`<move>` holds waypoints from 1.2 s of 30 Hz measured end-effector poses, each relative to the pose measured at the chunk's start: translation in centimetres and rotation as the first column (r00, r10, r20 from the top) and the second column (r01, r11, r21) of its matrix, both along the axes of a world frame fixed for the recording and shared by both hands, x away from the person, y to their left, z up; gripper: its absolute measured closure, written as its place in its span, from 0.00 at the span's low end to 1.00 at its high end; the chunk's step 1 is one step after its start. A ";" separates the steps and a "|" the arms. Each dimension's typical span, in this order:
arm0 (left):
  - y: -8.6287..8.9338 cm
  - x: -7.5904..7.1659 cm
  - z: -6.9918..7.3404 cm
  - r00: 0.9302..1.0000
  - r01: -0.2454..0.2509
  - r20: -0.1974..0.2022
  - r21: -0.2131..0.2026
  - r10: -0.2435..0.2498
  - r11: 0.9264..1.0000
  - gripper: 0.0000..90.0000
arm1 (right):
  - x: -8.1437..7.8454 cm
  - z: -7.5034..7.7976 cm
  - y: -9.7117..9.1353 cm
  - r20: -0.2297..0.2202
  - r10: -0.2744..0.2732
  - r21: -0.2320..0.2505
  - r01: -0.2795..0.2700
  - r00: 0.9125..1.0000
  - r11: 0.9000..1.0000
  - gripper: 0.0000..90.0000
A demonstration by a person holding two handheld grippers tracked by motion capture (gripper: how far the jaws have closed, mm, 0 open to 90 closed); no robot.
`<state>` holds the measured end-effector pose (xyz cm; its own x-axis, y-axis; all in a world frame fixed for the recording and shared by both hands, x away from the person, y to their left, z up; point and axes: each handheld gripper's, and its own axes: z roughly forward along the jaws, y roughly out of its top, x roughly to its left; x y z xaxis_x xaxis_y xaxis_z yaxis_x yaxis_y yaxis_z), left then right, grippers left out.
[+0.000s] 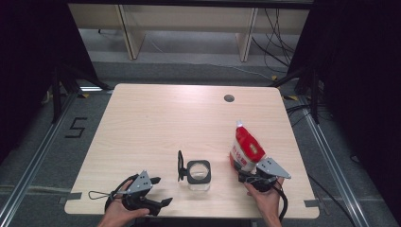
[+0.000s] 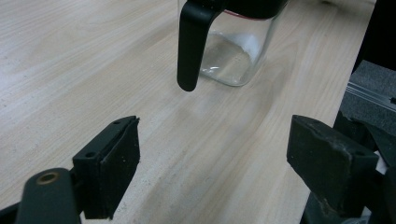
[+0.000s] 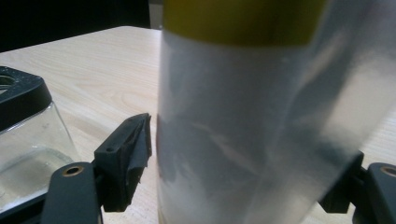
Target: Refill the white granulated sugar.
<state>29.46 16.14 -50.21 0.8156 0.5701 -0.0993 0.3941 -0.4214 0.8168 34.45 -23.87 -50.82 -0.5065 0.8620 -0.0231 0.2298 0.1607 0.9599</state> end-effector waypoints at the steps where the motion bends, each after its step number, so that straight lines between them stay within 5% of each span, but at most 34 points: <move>1: 0.0 0.0 0.0 1.000 -0.001 -0.001 -0.001 0.001 1.000 0.19 | -0.1 0.0 0.1 -0.006 -0.011 0.000 0.011 1.000 1.000 0.29; 9: 0.1 0.1 0.0 1.000 0.001 0.011 0.000 -0.001 1.000 0.19 | 0.2 -0.2 0.3 -0.030 -0.016 0.017 0.017 0.999 1.000 0.31; 11: 0.1 0.0 0.0 1.000 0.002 0.000 0.001 -0.002 1.000 0.19 | 0.6 -0.4 0.2 0.006 -0.011 0.016 0.011 1.000 1.000 0.31; 17: 0.1 0.0 0.0 1.000 0.000 0.003 -0.010 0.000 1.000 0.19 | 0.8 -0.5 0.2 -0.003 -0.027 -0.006 0.027 1.000 1.000 0.31; 24: 0.1 0.0 0.1 1.000 0.009 0.010 0.013 -0.009 1.000 0.19 | 0.9 -0.6 0.4 -0.036 -0.019 0.032 0.020 0.999 0.999 0.34; 32: 0.2 0.1 0.1 1.000 0.011 0.014 0.022 -0.011 1.000 0.19 | 1.1 -0.6 0.4 -0.027 -0.011 -0.003 0.011 1.000 1.000 0.36; 36: 0.0 0.0 0.1 1.000 0.011 0.002 -0.006 -0.011 1.000 0.19 | 1.1 -0.6 0.4 -0.027 -0.012 -0.004 0.012 1.000 1.000 0.36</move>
<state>29.46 16.14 -50.11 0.8219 0.5607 -0.1008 0.3878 -0.4210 0.8200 35.58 -23.52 -51.45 -0.4963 0.8681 -0.0126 0.2576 0.1611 0.9527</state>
